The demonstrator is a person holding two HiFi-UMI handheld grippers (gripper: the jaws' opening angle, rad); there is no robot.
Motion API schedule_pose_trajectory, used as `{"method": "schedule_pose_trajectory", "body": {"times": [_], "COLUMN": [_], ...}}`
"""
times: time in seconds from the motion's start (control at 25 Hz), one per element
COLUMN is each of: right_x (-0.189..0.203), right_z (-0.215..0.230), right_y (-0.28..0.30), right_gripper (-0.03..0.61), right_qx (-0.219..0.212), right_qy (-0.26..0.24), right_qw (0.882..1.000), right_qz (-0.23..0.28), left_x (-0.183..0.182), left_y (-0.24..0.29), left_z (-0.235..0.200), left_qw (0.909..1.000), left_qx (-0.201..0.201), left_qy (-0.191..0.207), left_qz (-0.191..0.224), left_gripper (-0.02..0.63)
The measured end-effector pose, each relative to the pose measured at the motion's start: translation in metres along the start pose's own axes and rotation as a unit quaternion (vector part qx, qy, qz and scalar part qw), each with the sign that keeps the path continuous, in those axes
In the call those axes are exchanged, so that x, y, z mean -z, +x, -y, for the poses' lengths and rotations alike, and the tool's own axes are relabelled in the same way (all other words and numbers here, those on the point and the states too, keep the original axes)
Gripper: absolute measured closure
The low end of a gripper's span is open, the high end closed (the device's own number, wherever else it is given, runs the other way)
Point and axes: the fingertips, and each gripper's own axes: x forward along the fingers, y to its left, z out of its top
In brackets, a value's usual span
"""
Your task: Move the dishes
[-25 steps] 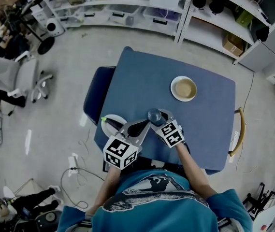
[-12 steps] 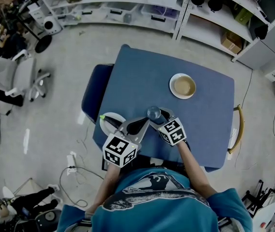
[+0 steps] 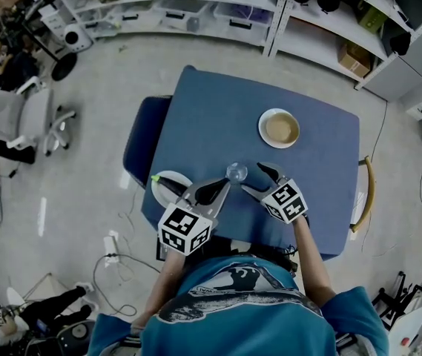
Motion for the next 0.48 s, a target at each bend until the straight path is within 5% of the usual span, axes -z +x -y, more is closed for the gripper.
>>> {"method": "schedule_pose_trajectory", "body": {"times": [0.16, 0.48], "right_x": [-0.005, -0.004], "right_z": [0.02, 0.119], "right_y": [-0.022, -0.043], "right_gripper": [0.257, 0.304], "right_qx": [0.011, 0.137], "right_qy": [-0.001, 0.027], "right_qw": [1.0, 0.99], "right_qz": [0.017, 0.022], "left_x": [0.001, 0.002], "left_y": [0.002, 0.009], "left_z": [0.001, 0.01], "left_qw": [1.0, 0.9997], "left_qx": [0.004, 0.017], "left_qy": [0.001, 0.007], "left_qz": [-0.005, -0.017], "left_gripper": [0.601, 0.601]}}
